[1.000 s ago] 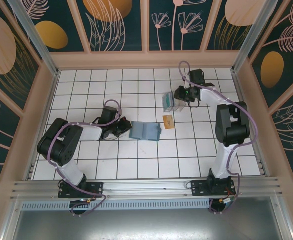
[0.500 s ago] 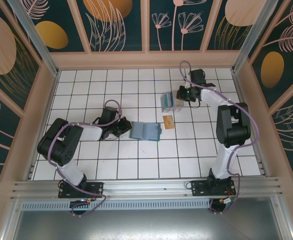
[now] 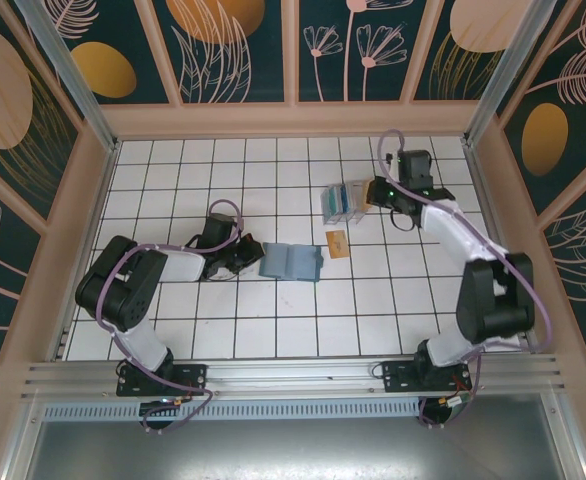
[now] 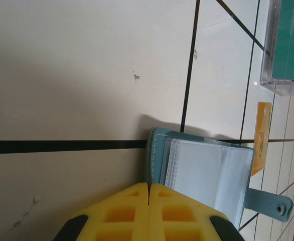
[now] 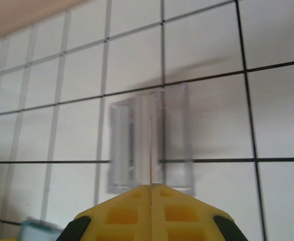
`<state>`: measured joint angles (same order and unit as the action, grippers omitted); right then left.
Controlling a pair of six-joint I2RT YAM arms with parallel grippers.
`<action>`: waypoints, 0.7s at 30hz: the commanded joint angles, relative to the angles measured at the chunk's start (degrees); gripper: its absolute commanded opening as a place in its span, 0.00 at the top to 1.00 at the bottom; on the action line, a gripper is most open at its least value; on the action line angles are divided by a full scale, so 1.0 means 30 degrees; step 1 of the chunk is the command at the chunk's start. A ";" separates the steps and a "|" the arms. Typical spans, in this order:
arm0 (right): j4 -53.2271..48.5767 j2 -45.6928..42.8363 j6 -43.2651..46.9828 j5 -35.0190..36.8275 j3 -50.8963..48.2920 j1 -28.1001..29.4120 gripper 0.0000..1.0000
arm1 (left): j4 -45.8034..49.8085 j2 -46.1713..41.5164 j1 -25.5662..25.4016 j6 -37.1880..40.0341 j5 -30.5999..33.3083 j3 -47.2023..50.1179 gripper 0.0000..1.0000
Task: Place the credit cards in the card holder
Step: Pick up the credit card from the storage box, then insert the credit card into the card slot.
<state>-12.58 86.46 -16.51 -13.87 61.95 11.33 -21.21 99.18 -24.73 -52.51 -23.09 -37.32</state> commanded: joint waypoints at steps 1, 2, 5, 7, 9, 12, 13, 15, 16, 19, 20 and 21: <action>0.1512 -0.2282 -0.1804 -0.2104 -0.2059 0.1329 1.00 | -0.0933 0.0391 -0.0033 -0.0485 0.0070 0.0316 1.00; 0.1528 -0.2835 -0.2036 -0.2050 -0.2641 0.2288 1.00 | -0.1027 0.0427 -0.0051 -0.0506 0.0108 0.0366 1.00; 0.2352 -0.3907 -0.3383 -0.1663 -0.4286 0.5228 1.00 | -0.1487 0.0541 -0.0047 -0.0899 0.0084 0.0568 1.00; 0.4491 -0.4248 -0.5202 -0.2501 -0.5747 0.6526 1.00 | -0.2094 0.0431 -0.0044 -0.1263 0.0095 0.0876 1.00; 0.7023 -0.3996 -0.6668 -0.3510 -0.7081 0.7605 1.00 | -0.2358 0.0426 -0.0049 -0.1408 0.0235 0.1013 1.00; 0.8234 -0.2548 -0.7181 -0.3757 -0.7528 0.8479 1.00 | -0.2464 0.0520 -0.0046 -0.1589 0.0111 0.1014 1.00; 0.8412 -0.1841 -0.7257 -0.4072 -0.7475 0.8500 1.00 | -0.2541 0.0483 -0.0047 -0.1628 0.0080 0.1058 1.00; 0.9169 -0.0448 -0.7557 -0.5360 -0.7453 0.8285 1.00 | -0.2541 0.0428 -0.0047 -0.1612 0.0221 0.1104 1.00; 0.9518 0.0219 -0.7835 -0.6097 -0.7385 0.8066 1.00 | -0.2513 0.0470 -0.0040 -0.1598 0.0256 0.1102 1.00; 0.9685 0.1552 -0.7980 -0.6842 -0.7073 0.7330 1.00 | -0.2727 0.0580 -0.0045 -0.1804 0.0095 0.1157 1.00; 0.9642 0.1874 -0.7871 -0.7021 -0.6951 0.7093 1.00 | -0.2851 0.0569 -0.0055 -0.1905 0.0122 0.1252 1.00; 0.9682 0.2126 -0.7805 -0.7262 -0.6908 0.6895 1.00 | -0.2911 0.0528 -0.0047 -0.1891 0.0164 0.1303 1.00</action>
<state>12.40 91.29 -38.59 -31.29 39.86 33.67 -27.75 99.98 -24.73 -57.17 -23.09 -34.39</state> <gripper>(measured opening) 0.049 0.064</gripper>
